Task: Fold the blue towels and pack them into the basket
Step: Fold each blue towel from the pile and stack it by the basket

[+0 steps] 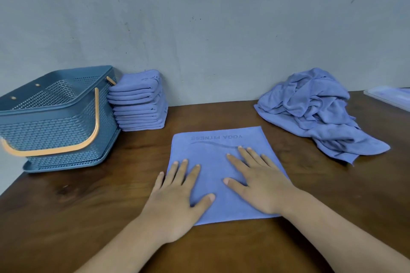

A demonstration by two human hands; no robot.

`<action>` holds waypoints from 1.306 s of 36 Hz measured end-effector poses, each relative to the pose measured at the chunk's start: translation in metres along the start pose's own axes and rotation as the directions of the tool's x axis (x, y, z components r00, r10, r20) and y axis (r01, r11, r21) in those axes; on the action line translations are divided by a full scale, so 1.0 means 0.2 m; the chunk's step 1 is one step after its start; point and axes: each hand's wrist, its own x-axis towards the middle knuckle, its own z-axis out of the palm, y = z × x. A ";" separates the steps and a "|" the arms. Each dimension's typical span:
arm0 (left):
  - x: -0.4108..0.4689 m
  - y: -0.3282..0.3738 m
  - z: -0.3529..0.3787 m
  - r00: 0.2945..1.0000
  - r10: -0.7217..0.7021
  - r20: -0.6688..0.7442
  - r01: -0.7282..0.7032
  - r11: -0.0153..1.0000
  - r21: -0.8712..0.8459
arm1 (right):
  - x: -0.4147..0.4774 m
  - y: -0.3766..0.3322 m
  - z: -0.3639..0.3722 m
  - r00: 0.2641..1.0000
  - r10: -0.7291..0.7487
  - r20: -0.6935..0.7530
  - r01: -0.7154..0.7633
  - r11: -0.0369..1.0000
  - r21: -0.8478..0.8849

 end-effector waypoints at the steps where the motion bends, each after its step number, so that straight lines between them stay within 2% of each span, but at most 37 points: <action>1: -0.01 0.00 0.00 1.000 -0.001 -0.001 0.001 1.000 -0.002 | -0.01 -0.01 0.00 1.000 0.004 -0.006 -0.004 1.000 -0.001; 7: -0.03 0.00 -0.01 1.000 -0.004 -0.019 0.004 1.000 -0.016 | -0.15 0.09 0.00 0.999 0.009 -0.036 -0.009 1.000 0.010; 15: -0.03 0.01 -0.08 0.996 0.004 0.086 -0.002 1.000 -0.026 | -0.30 0.27 -0.05 0.997 0.075 0.033 -0.076 0.997 0.019; 18: 0.02 0.00 -0.14 1.000 0.013 -0.011 -0.014 1.000 -0.021 | -0.25 0.25 -0.10 0.995 0.096 0.005 -0.096 0.995 -0.043; 20: 0.12 -0.02 -0.16 0.993 0.027 -0.116 -0.029 0.999 -0.017 | -0.17 0.23 -0.14 0.992 0.099 -0.078 -0.100 0.995 -0.020; 22: 0.25 -0.03 -0.16 0.989 0.024 -0.147 -0.032 0.998 -0.049 | -0.04 0.20 -0.15 0.988 0.083 -0.132 -0.080 0.996 0.029; 25: 0.43 -0.05 -0.15 0.995 0.011 -0.098 -0.020 0.996 -0.086 | 0.17 0.18 -0.14 0.992 0.064 -0.107 -0.056 0.996 0.073; 31: 0.59 -0.11 -0.14 0.997 -0.060 0.049 0.062 0.997 -0.041 | 0.37 0.27 -0.10 0.990 0.144 0.007 -0.144 0.987 0.070; 39: 0.61 -0.12 -0.13 0.996 -0.058 0.072 0.058 0.998 0.009 | 0.39 0.28 -0.08 0.988 0.156 0.014 -0.157 0.987 0.038; 42: 0.64 -0.10 -0.14 0.998 -0.052 0.046 0.047 0.994 0.104 | 0.40 0.27 -0.11 0.984 0.173 0.038 -0.173 0.985 -0.004; 45: 0.67 -0.02 -0.16 0.999 0.032 -0.031 -0.027 0.990 0.140 | 0.43 0.21 -0.11 0.991 0.130 -0.033 -0.132 0.987 -0.090; 47: 0.68 0.05 -0.16 0.996 0.092 0.003 -0.092 0.994 0.065 | 0.45 0.14 -0.09 0.996 0.083 -0.032 -0.085 0.992 -0.088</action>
